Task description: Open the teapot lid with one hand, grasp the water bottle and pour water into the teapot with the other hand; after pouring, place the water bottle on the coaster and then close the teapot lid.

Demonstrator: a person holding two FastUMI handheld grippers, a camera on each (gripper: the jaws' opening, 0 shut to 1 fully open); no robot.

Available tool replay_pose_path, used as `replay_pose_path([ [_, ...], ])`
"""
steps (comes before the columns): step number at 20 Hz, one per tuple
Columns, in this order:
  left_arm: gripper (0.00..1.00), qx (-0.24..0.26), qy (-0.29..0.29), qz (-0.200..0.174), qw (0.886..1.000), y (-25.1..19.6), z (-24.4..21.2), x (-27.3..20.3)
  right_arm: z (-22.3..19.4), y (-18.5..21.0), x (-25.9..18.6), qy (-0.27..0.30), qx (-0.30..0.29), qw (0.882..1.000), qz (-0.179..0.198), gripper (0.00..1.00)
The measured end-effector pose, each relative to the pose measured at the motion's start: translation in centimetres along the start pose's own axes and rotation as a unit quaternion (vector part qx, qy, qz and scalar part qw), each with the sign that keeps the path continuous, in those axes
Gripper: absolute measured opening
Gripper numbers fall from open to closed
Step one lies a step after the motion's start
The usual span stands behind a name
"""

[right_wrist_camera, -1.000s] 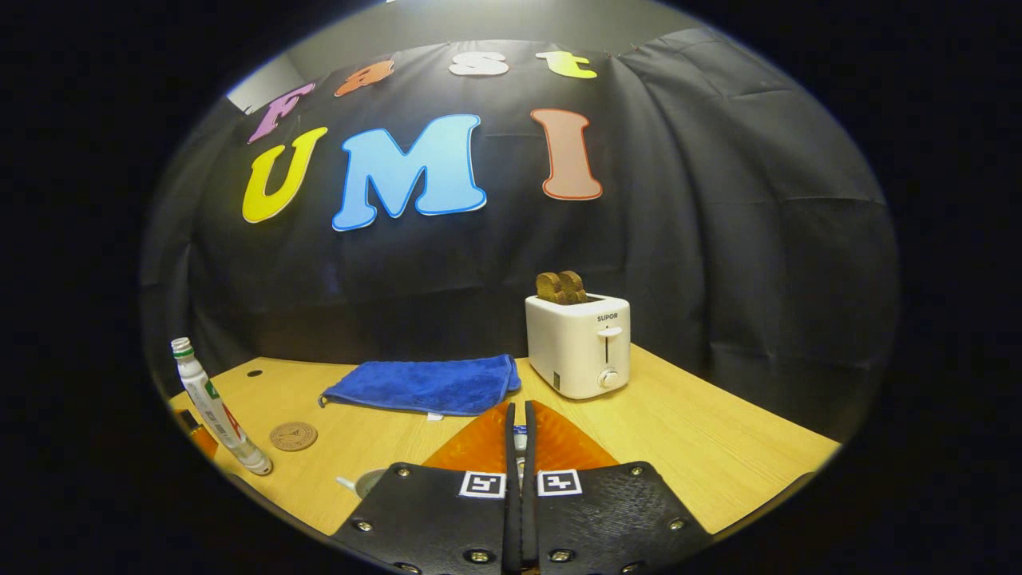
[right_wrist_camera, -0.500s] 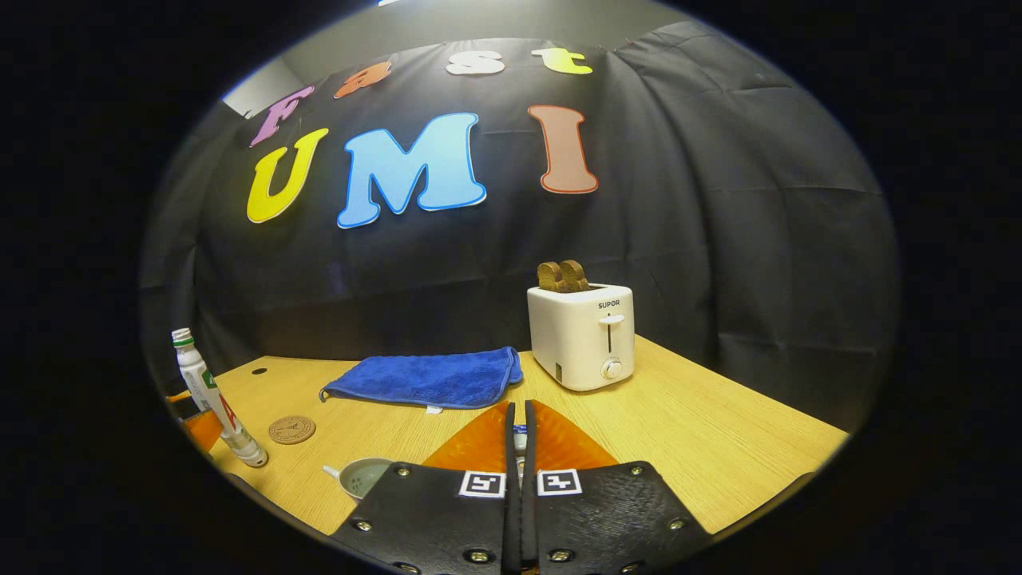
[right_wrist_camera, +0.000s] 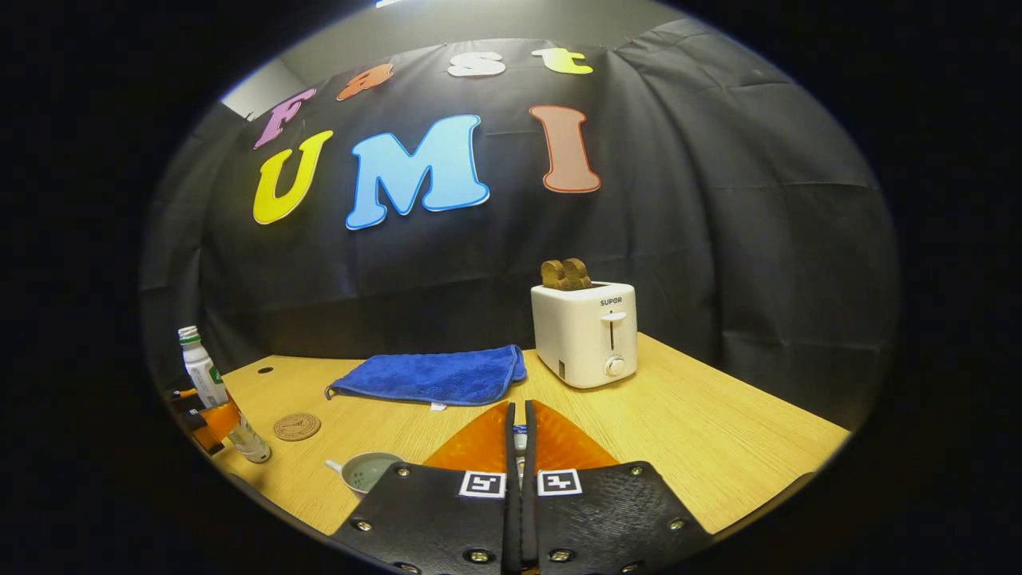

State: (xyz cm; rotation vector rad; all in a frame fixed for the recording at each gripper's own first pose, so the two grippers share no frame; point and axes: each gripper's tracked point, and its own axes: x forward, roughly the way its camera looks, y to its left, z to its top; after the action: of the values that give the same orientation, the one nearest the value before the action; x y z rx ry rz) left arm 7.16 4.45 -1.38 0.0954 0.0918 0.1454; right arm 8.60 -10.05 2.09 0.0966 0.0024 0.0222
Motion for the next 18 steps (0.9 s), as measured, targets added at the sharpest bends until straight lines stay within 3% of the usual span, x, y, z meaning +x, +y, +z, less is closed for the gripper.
replay_pose_path([
  [2,0.81,0.003,0.001,0.003,1.0,-0.2,-0.1,0.0,-0.1,-0.2,0.1,0.004,0.006,1.0,-0.002,0.0],
  [3,0.9,0.003,0.001,0.0,1.0,-0.4,0.0,0.0,-0.1,-0.2,0.1,0.004,0.007,1.0,-0.002,0.0],
  [8,0.89,0.014,0.003,-0.024,1.0,-2.6,0.3,0.0,-0.3,-0.5,0.2,0.005,0.003,1.0,-0.008,0.0],
  [9,0.8,0.023,0.003,-0.028,0.999,-3.2,0.5,0.0,-0.3,-0.6,0.3,0.006,0.003,1.0,-0.008,0.0],
  [10,0.89,0.031,0.002,-0.034,0.999,-3.8,0.6,-0.1,-0.3,-0.6,0.3,0.006,0.003,1.0,-0.009,0.0],
  [11,0.8,0.039,0.0,-0.039,0.998,-4.4,0.9,-0.1,-0.3,-0.6,0.3,0.006,0.003,1.0,-0.009,0.0],
  [14,0.89,0.068,-0.004,-0.051,0.996,-5.9,1.6,-0.2,-0.2,-0.8,0.2,0.005,0.002,1.0,-0.011,0.0],
  [17,0.89,0.116,-0.013,-0.048,0.992,-7.0,2.5,-0.3,-0.3,-0.9,0.3,0.005,0.004,1.0,-0.012,0.0],
  [18,0.84,0.137,-0.016,-0.044,0.989,-7.2,2.7,-0.4,-0.3,-1.0,0.3,0.006,0.004,1.0,-0.012,0.0],
])
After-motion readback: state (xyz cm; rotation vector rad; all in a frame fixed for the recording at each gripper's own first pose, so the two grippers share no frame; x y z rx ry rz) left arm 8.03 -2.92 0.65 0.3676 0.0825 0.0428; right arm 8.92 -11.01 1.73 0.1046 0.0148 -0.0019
